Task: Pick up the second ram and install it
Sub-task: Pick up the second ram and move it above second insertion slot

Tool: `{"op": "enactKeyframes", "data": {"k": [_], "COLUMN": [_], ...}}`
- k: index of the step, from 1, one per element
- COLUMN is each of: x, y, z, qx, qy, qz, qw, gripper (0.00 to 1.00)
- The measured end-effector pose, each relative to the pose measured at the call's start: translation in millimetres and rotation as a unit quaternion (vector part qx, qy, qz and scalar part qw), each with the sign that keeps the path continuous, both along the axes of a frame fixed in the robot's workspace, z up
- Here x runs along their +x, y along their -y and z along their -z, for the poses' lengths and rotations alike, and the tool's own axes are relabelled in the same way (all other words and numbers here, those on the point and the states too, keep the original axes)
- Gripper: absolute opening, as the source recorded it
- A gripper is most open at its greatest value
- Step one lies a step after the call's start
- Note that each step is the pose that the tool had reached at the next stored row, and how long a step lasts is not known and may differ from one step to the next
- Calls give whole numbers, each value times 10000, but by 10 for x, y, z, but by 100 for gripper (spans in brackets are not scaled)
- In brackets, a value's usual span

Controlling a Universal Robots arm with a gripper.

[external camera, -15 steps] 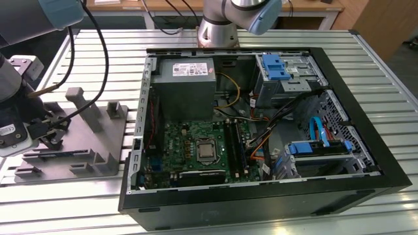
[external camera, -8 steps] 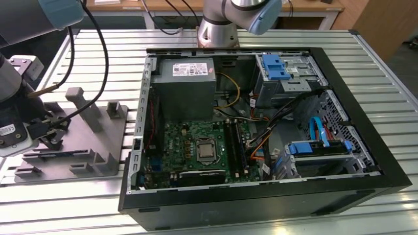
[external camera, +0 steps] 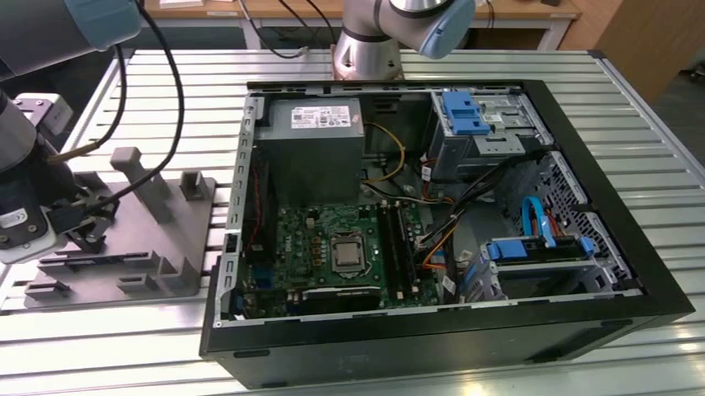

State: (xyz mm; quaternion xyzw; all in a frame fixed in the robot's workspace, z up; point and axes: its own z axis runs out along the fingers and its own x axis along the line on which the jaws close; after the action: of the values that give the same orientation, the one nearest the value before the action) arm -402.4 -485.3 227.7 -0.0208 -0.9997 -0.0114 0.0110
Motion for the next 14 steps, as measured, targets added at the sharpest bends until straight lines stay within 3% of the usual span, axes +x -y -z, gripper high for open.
{"op": "enactKeyframes", "data": {"k": [7,14], "x": [0,0], "y": [0,0], "z": [0,1], "qx": [0,0], "qy": [0,1], "qz": [-488,-893], "qw": [9988,9960], "gripper": [10,10]}}
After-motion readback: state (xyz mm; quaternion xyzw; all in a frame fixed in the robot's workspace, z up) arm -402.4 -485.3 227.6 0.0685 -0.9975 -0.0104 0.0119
